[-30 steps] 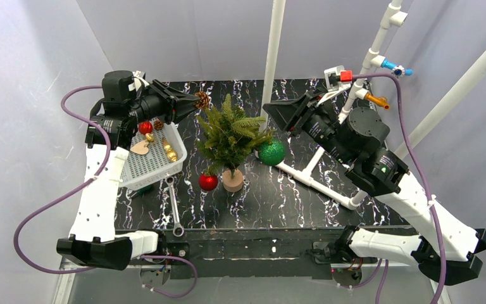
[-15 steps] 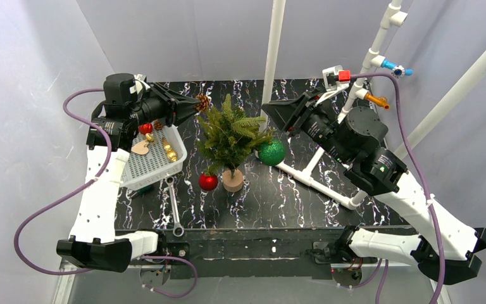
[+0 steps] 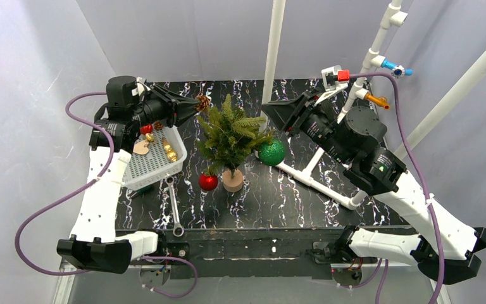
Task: Decorate the small christmas tree
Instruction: Hang the decoration item on the Christmas tree.
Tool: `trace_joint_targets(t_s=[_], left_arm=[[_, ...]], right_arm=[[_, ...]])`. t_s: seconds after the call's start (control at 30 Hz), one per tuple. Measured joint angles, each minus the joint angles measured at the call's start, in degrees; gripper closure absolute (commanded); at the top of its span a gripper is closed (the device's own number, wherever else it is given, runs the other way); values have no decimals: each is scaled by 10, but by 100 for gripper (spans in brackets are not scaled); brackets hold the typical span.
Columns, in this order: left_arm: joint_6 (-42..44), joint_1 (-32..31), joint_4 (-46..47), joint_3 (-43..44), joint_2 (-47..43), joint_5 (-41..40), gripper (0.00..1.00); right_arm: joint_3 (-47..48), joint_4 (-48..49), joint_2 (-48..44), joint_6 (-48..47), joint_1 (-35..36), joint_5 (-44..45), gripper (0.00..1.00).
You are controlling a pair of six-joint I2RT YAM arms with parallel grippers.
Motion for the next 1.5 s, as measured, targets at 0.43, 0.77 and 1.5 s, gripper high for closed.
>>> trace_joint_targets(t_s=[0.43,0.77,1.5], left_arm=[[-42,0,32,-53,-10,-26,84],[-52,0,37,-54,-16,-27,84],[-39,-1,32,-29,-21,-12,85]], right_arm=[[0,0,0,2,0,0,62],[0,0,0,4,0,-3,62],[0,1,0,7,0,-12,62]])
